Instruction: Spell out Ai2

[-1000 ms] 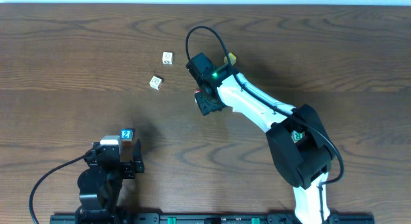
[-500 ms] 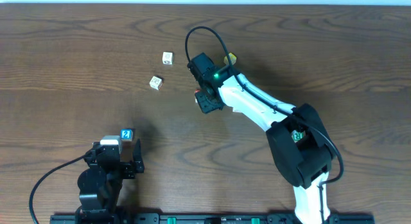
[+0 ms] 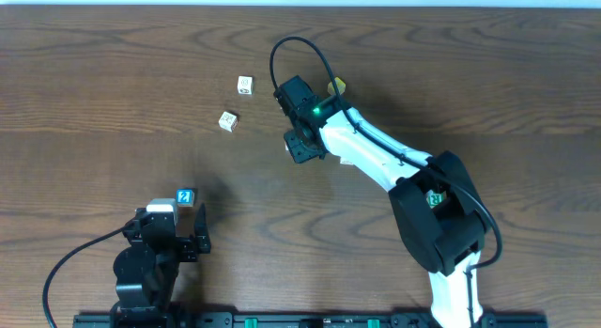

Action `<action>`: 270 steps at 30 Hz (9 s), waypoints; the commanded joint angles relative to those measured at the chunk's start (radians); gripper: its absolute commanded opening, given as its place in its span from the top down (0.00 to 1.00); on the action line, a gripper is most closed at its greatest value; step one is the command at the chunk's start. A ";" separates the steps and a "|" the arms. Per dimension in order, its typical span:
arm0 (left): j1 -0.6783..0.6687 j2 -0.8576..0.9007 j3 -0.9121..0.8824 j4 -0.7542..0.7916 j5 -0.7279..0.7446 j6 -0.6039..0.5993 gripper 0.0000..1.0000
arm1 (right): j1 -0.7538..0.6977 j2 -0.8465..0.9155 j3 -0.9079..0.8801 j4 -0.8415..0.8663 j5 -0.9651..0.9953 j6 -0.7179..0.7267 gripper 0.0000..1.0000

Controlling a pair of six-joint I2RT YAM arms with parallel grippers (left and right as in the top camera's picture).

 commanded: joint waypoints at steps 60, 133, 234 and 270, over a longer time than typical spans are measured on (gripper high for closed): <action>0.001 -0.006 -0.017 0.002 0.000 -0.004 0.05 | -0.122 -0.096 -0.006 -0.097 -0.296 -0.849 0.99; 0.001 -0.006 -0.017 0.002 0.000 -0.004 0.05 | -0.176 0.029 0.056 -0.028 -0.339 -1.484 0.66; 0.000 1.596 0.931 -0.517 -0.029 -0.086 0.05 | -0.318 -1.132 0.165 -0.738 0.037 -0.119 0.01; 0.000 1.731 0.839 -0.369 -0.063 0.014 0.18 | -0.318 -1.132 0.165 -0.716 0.082 -0.119 0.01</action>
